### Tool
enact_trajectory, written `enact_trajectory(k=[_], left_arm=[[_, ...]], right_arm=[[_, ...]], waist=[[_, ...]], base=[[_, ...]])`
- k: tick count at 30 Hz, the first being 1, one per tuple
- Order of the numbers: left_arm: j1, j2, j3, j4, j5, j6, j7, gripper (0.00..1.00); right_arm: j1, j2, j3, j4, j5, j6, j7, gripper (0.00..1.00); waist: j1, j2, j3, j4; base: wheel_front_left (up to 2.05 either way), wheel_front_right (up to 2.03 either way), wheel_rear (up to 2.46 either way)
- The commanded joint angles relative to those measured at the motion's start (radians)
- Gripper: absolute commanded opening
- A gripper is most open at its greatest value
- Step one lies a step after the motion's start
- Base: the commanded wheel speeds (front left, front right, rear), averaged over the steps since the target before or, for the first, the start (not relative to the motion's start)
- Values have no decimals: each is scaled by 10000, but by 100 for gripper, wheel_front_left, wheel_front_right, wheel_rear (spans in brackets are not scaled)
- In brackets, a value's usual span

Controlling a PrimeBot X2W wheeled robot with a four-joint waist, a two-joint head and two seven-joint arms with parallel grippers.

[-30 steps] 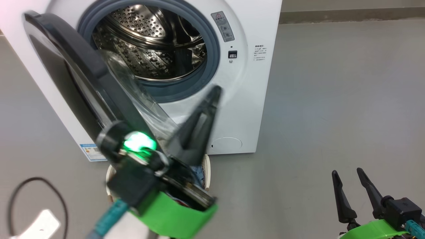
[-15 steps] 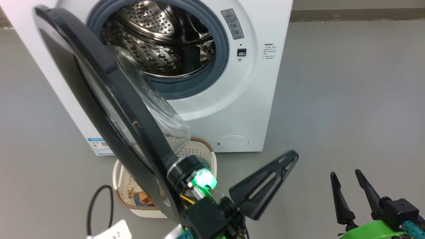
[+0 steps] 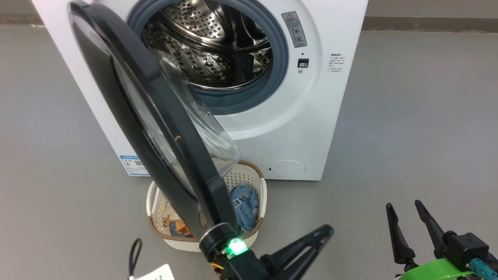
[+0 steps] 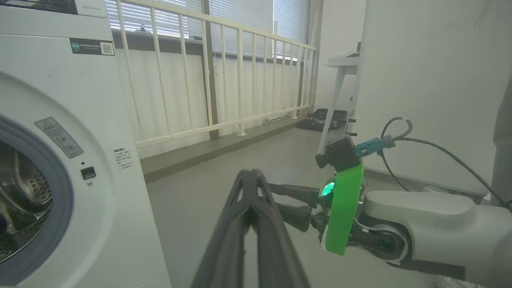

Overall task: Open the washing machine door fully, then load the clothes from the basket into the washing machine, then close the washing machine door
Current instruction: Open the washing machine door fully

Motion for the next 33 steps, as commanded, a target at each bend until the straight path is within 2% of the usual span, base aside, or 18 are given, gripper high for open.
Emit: enact_trajectory(k=[1, 9, 20, 26, 33], left_arm=[[-90, 70, 406, 15, -143, 58, -32, 0], [-48, -61, 957, 1078, -365, 581, -323, 0], [-361, -273, 1236, 1652, -503, 945, -349, 0], [-451, -242, 1473, 1909, -495, 1247, -350, 0], [-479, -268, 1518, 2134, -552, 1400, -338, 0]], right_arm=[[-336, -107, 320, -207, -67, 96, -112, 100], [-363, -151, 408, -155, -8, 96, -120, 100], [-399, -213, 418, -119, 42, 96, -126, 100], [-498, -279, 413, -21, 131, 96, -128, 100], [-630, -319, 358, 50, 146, 96, -130, 100]], waist=[[0, 0, -9, 49], [0, 0, 29, 42], [0, 0, 282, 40], [0, 0, 441, 75], [0, 0, 629, 257]], base=[[0, 0, 0], [0, 0, 0], [0, 0, 0], [0, 0, 0], [0, 0, 0]])
